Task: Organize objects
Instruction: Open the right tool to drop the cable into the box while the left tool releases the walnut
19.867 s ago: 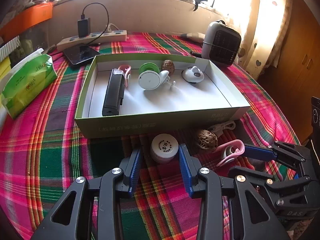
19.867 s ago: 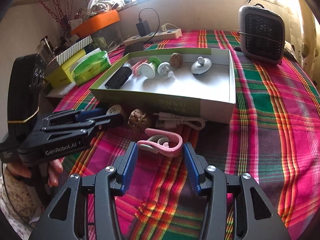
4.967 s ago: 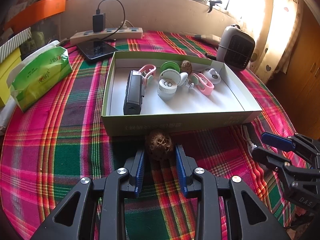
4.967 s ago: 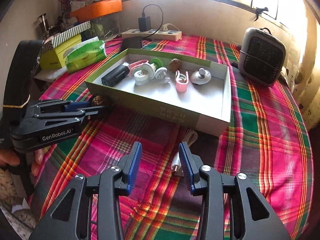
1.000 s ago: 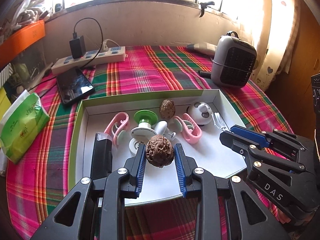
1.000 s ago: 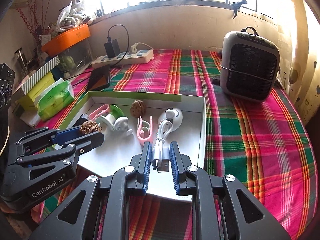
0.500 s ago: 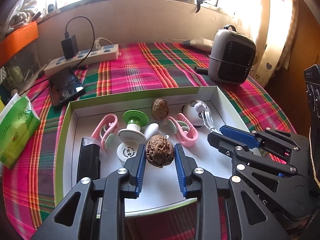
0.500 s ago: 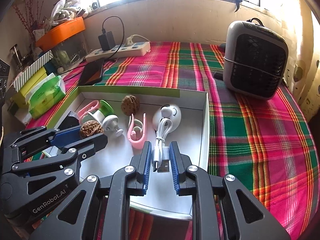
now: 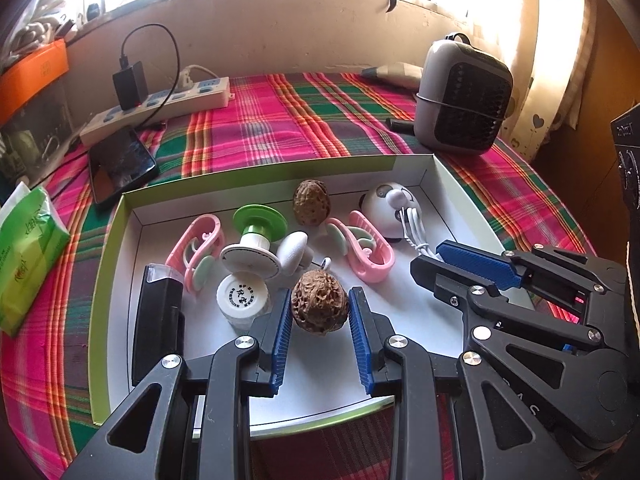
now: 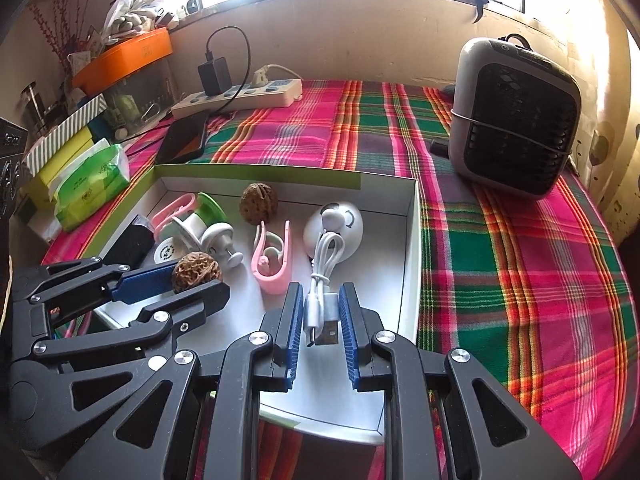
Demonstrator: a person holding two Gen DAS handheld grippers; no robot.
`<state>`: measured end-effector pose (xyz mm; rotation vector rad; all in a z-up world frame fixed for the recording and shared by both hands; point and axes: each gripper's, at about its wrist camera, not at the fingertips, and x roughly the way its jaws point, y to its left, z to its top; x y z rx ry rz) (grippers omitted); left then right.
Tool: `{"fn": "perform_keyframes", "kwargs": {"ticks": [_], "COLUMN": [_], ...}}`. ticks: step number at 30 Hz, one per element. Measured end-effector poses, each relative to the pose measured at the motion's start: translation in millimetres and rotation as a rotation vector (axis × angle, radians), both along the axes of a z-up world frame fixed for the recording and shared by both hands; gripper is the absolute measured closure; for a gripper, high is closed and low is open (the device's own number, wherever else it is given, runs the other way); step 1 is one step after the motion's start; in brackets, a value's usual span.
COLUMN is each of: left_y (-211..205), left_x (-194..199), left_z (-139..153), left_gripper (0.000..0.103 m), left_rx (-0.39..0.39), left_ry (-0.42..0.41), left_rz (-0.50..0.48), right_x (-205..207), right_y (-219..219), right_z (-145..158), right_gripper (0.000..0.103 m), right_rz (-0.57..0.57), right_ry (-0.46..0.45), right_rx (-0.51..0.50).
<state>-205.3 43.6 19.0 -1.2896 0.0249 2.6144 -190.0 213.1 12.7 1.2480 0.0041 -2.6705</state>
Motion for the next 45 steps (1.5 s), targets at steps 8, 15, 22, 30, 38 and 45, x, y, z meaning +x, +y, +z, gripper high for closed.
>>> {"fn": "perform_keyframes", "kwargs": {"ticks": [8, 15, 22, 30, 38, 45], "left_y": [1, 1, 1, -1, -1, -6], "left_x": [-1, -1, -2, -1, 5, 19], "left_z": [-3, -3, -4, -3, 2, 9], "left_gripper": [0.076, 0.076, 0.076, 0.076, 0.074, 0.074], "left_rx": [-0.011, -0.011, -0.011, 0.000, -0.005, -0.008], "left_ry": [-0.008, -0.010, -0.013, -0.016, -0.004, 0.016], "left_rz": [-0.001, 0.001, 0.002, 0.012, 0.018, 0.044], "right_x": [0, -1, 0, 2, 6, 16], "right_y": [2, 1, 2, 3, 4, 4], "right_z": [0, 0, 1, 4, 6, 12], "right_gripper": [0.083, 0.083, 0.083, 0.077, 0.071, 0.069], "right_rz": [0.001, 0.001, 0.000, -0.012, -0.029, -0.042], "right_ry": [0.009, 0.008, 0.015, 0.030, 0.036, 0.050], "right_rx": [-0.008, -0.008, -0.011, -0.006, -0.015, -0.015]}}
